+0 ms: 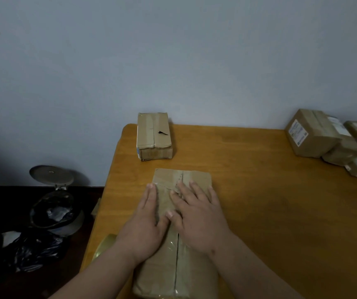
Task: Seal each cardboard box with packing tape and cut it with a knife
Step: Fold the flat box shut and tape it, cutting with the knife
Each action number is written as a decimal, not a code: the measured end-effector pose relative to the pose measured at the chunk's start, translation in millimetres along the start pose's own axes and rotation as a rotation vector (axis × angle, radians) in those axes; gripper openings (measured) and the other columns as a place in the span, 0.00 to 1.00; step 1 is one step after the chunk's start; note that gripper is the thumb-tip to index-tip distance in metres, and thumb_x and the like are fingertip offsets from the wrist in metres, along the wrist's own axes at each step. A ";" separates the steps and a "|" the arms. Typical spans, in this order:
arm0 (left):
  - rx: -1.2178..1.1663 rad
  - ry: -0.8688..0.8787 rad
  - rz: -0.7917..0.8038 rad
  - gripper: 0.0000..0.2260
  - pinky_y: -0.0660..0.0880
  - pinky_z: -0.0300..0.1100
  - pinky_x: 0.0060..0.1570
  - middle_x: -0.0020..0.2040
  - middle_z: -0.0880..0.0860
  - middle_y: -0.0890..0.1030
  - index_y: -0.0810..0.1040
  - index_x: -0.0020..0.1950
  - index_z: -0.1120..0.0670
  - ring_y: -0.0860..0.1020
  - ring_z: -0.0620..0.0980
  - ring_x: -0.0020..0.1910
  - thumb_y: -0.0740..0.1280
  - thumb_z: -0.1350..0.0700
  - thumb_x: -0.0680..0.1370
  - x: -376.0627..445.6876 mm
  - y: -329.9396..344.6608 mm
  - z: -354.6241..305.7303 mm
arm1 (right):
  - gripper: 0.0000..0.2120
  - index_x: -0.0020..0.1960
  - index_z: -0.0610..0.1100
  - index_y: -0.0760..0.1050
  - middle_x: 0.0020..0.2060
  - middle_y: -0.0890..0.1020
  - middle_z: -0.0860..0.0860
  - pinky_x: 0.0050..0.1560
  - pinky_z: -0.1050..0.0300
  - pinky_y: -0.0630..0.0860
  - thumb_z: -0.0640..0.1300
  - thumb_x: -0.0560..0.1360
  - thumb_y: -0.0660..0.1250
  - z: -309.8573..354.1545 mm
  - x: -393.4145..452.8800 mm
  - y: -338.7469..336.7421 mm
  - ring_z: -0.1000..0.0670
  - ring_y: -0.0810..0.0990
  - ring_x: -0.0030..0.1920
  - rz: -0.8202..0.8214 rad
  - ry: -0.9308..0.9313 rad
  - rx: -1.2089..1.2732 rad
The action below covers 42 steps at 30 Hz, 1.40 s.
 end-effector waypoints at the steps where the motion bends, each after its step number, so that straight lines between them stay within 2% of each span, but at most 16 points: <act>1: 0.006 -0.002 -0.001 0.37 0.50 0.34 0.68 0.76 0.36 0.35 0.35 0.79 0.44 0.43 0.33 0.72 0.54 0.36 0.79 -0.2 -0.7 0.2 | 0.30 0.79 0.57 0.50 0.79 0.45 0.59 0.75 0.41 0.36 0.64 0.79 0.40 0.6 1.4 0.1 0.52 0.40 0.78 -0.008 -0.003 -0.003; 4: -0.013 -0.005 0.003 0.36 0.51 0.33 0.67 0.76 0.35 0.35 0.35 0.79 0.44 0.44 0.31 0.71 0.53 0.35 0.79 -0.5 -0.5 -0.6 | 0.30 0.79 0.57 0.48 0.79 0.43 0.61 0.74 0.43 0.34 0.63 0.79 0.37 4.2 2.5 1.7 0.53 0.39 0.78 -0.002 -0.063 0.012; 7: -0.051 -0.015 0.002 0.37 0.52 0.34 0.67 0.75 0.35 0.36 0.35 0.79 0.44 0.46 0.32 0.70 0.54 0.36 0.79 1.3 -0.5 -4.0 | 0.26 0.78 0.59 0.51 0.79 0.45 0.60 0.74 0.42 0.34 0.60 0.81 0.42 2.2 9.5 -2.2 0.52 0.40 0.78 0.027 -0.075 0.029; 9: -0.126 -0.035 0.005 0.37 0.50 0.35 0.69 0.76 0.36 0.38 0.36 0.78 0.43 0.44 0.33 0.71 0.57 0.38 0.79 2.5 -0.1 -5.7 | 0.25 0.77 0.58 0.53 0.79 0.45 0.57 0.76 0.40 0.38 0.58 0.81 0.49 -8.0 10.1 -10.8 0.49 0.42 0.78 -0.039 0.047 0.065; 11: -0.241 -0.055 -0.014 0.38 0.46 0.34 0.70 0.78 0.37 0.41 0.37 0.79 0.44 0.43 0.33 0.73 0.61 0.42 0.80 2.3 0.2 -7.4 | 0.30 0.77 0.55 0.52 0.79 0.49 0.52 0.76 0.42 0.50 0.58 0.78 0.56 -25.6 0.7 -15.3 0.46 0.49 0.78 -0.104 0.299 0.174; 15: -0.389 -0.084 -0.080 0.38 0.46 0.35 0.72 0.79 0.40 0.46 0.40 0.80 0.46 0.45 0.36 0.76 0.65 0.48 0.80 1.5 4.1 -16.9 | 0.41 0.78 0.56 0.40 0.75 0.59 0.49 0.66 0.50 0.66 0.59 0.76 0.63 -38.0 -17.0 -1.1 0.47 0.65 0.71 0.130 0.529 0.634; 18: -0.499 -0.143 -0.184 0.38 0.49 0.39 0.74 0.80 0.41 0.47 0.41 0.80 0.46 0.48 0.39 0.77 0.65 0.50 0.80 -2.3 6.9 -24.6 | 0.45 0.79 0.53 0.41 0.74 0.64 0.48 0.67 0.49 0.67 0.54 0.75 0.69 -46.8 -6.3 -11.4 0.46 0.68 0.70 0.092 0.521 0.738; 23: -0.787 -0.324 -0.404 0.41 0.59 0.49 0.70 0.76 0.40 0.53 0.41 0.76 0.31 0.60 0.46 0.71 0.68 0.53 0.79 -7.7 6.5 -28.7 | 0.37 0.76 0.53 0.55 0.66 0.74 0.49 0.60 0.53 0.72 0.48 0.73 0.71 -52.5 35.2 -52.3 0.47 0.75 0.58 0.132 0.241 0.526; 25: -1.025 -0.462 -0.366 0.40 0.74 0.60 0.61 0.73 0.46 0.61 0.43 0.72 0.25 0.71 0.56 0.67 0.68 0.53 0.79 -9.5 13.4 -28.0 | 0.38 0.77 0.57 0.51 0.73 0.68 0.51 0.70 0.46 0.64 0.47 0.74 0.68 -53.2 54.8 -57.7 0.45 0.70 0.67 0.173 0.158 0.324; 26: -1.084 -0.519 -0.332 0.40 0.79 0.59 0.52 0.69 0.48 0.68 0.42 0.71 0.24 0.76 0.59 0.61 0.68 0.53 0.79 -11.3 18.2 -27.4 | 0.39 0.78 0.59 0.48 0.76 0.62 0.54 0.75 0.41 0.54 0.45 0.75 0.66 -53.1 62.7 -58.0 0.46 0.65 0.73 0.177 0.129 0.195; 28: -1.055 -0.586 -0.285 0.40 0.82 0.54 0.43 0.58 0.48 0.78 0.41 0.72 0.25 0.82 0.59 0.52 0.68 0.51 0.79 -15.5 24.8 -25.2 | 0.41 0.77 0.61 0.43 0.78 0.52 0.59 0.71 0.34 0.31 0.40 0.75 0.62 -50.8 72.4 -58.2 0.48 0.51 0.78 0.147 0.084 0.002; 30: -0.859 -0.581 -0.323 0.39 0.78 0.56 0.55 0.63 0.50 0.75 0.43 0.75 0.31 0.77 0.60 0.59 0.69 0.47 0.77 -13.1 18.5 -19.9 | 0.42 0.76 0.63 0.42 0.78 0.45 0.60 0.67 0.32 0.25 0.37 0.74 0.60 -44.1 74.8 -55.0 0.47 0.41 0.78 0.087 0.062 -0.082; 33: -0.422 -0.511 -0.399 0.39 0.67 0.55 0.66 0.67 0.50 0.62 0.50 0.79 0.40 0.64 0.58 0.70 0.68 0.39 0.75 3.1 -5.9 -2.9 | 0.30 0.76 0.62 0.46 0.79 0.45 0.58 0.69 0.31 0.29 0.51 0.80 0.56 -28.1 61.5 -32.8 0.47 0.41 0.79 0.026 0.061 -0.016; 36: -0.350 -0.362 -0.307 0.37 0.62 0.53 0.70 0.76 0.51 0.58 0.50 0.80 0.45 0.59 0.54 0.75 0.66 0.40 0.76 25.7 -17.0 2.4 | 0.29 0.78 0.60 0.46 0.79 0.44 0.56 0.73 0.33 0.35 0.64 0.79 0.45 -17.9 40.9 -5.6 0.48 0.41 0.79 0.033 0.037 0.052; 39: -0.363 -0.289 -0.271 0.34 0.68 0.49 0.66 0.74 0.52 0.64 0.54 0.80 0.48 0.66 0.52 0.71 0.65 0.42 0.78 40.8 -15.0 0.9 | 0.34 0.78 0.59 0.43 0.79 0.45 0.56 0.74 0.36 0.39 0.64 0.78 0.53 -22.4 37.5 2.8 0.48 0.42 0.79 -0.015 0.027 0.010; 42: -0.292 -0.381 -0.332 0.31 0.74 0.48 0.58 0.66 0.53 0.68 0.61 0.78 0.48 0.72 0.54 0.62 0.63 0.38 0.77 46.6 -19.5 3.9 | 0.34 0.77 0.58 0.51 0.78 0.54 0.54 0.73 0.37 0.47 0.61 0.76 0.61 -19.8 38.6 -2.0 0.46 0.51 0.77 -0.064 0.009 -0.016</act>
Point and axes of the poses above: each hand's wrist, its own x-axis towards the middle knuckle, its own y-axis out of the palm, z = x × y, the point moved 4 cm from there along x, towards the middle knuckle
